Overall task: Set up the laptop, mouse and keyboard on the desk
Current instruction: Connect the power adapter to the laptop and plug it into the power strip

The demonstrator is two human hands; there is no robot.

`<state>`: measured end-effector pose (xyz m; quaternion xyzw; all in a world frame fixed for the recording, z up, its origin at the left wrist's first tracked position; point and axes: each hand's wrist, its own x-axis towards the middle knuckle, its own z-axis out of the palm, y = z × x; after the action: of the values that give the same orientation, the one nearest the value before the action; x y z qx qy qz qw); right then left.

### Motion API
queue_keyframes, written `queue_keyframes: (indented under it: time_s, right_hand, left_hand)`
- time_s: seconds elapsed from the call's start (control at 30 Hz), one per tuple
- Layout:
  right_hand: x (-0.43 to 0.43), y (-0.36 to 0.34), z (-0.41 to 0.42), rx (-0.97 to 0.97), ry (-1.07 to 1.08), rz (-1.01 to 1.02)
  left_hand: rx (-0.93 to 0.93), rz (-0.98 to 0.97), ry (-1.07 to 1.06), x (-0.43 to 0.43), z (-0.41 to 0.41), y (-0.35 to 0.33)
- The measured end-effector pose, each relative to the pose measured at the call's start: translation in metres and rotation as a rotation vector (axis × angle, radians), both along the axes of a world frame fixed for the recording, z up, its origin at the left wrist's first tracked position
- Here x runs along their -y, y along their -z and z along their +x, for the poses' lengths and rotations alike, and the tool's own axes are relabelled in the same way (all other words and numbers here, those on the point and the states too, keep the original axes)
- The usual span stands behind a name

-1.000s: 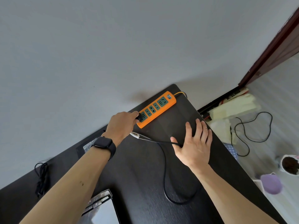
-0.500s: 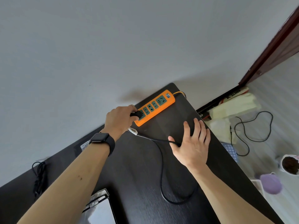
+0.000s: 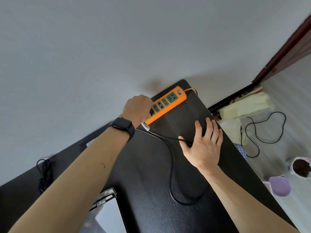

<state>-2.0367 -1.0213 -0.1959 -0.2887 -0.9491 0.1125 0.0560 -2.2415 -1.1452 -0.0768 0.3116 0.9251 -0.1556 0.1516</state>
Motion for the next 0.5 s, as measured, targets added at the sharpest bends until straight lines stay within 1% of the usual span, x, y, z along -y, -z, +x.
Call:
queue_keyframes:
  time_s: [0.27,0.4,0.5]
  right_hand:
    - [0.001,0.001,-0.001,-0.010,0.006,-0.011]
    - [0.000,0.001,-0.001,-0.003,0.007,-0.020]
    - [0.001,0.003,0.002,-0.030,0.002,-0.057]
  left_hand:
    - [0.046,0.007,0.041,0.005,-0.004,0.010]
    - [0.033,-0.057,0.149,0.006,-0.011,0.010]
    - [0.043,-0.052,0.098,0.008,-0.021,0.009]
